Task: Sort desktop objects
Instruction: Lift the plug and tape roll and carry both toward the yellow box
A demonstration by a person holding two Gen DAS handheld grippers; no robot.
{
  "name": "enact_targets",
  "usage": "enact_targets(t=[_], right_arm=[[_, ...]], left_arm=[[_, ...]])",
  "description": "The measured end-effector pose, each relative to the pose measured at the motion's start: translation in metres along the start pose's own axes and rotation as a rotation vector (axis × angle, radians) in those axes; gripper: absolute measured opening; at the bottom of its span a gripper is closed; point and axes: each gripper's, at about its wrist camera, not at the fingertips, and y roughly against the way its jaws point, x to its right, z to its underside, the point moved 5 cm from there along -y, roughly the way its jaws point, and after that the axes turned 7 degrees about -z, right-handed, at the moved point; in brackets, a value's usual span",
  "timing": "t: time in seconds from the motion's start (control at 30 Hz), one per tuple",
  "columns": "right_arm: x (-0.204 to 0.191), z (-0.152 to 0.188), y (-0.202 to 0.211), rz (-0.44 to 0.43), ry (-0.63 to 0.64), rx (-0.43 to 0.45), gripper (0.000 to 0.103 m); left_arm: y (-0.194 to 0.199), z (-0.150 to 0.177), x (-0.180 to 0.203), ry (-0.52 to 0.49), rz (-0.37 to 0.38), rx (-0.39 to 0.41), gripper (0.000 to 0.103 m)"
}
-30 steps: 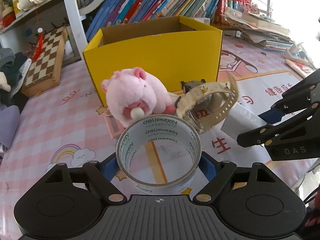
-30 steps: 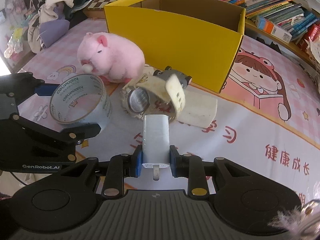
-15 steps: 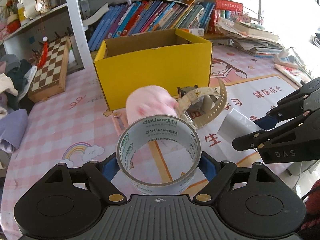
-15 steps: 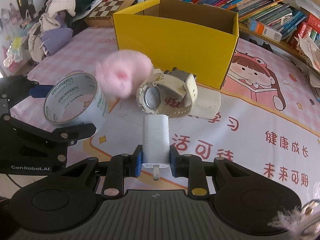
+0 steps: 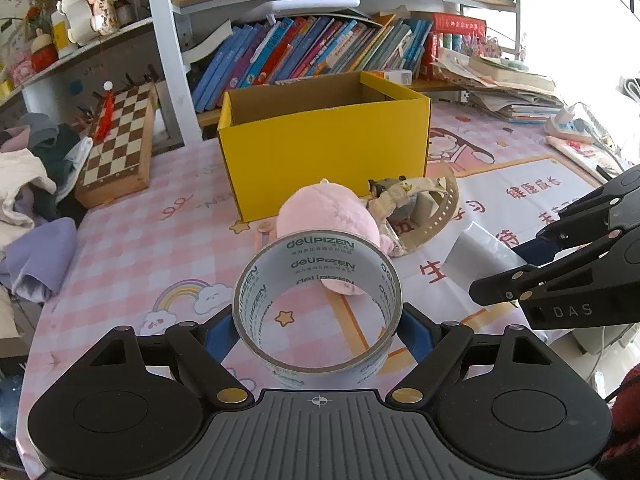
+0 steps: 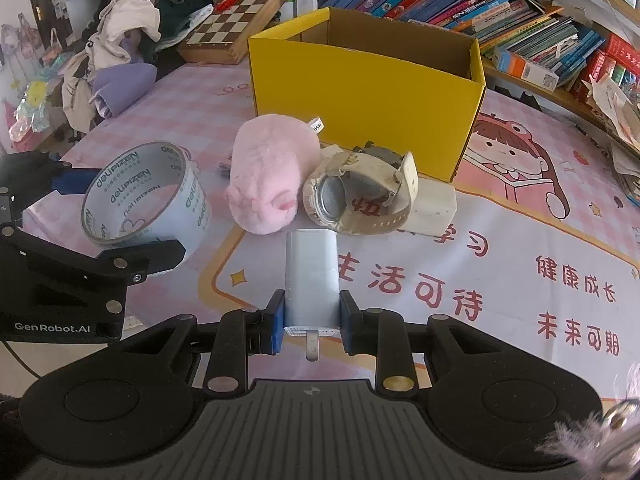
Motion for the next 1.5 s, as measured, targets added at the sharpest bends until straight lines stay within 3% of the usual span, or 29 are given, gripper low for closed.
enact_targets(t=[0.77,1.07,1.5], right_arm=[[-0.015,0.001,0.024,0.042,0.003,0.075,0.025],[-0.013,-0.011,0.041,0.068,-0.014,0.135,0.025],[0.003,-0.031,0.048,0.090,-0.024,0.183,0.025]], left_arm=[[0.034,-0.007,0.000,-0.019,0.030,0.118,0.084],[0.050,-0.025,-0.003,-0.023,0.037,0.198,0.084],[0.045,-0.048,-0.002,-0.033,0.049,0.261,0.084]])
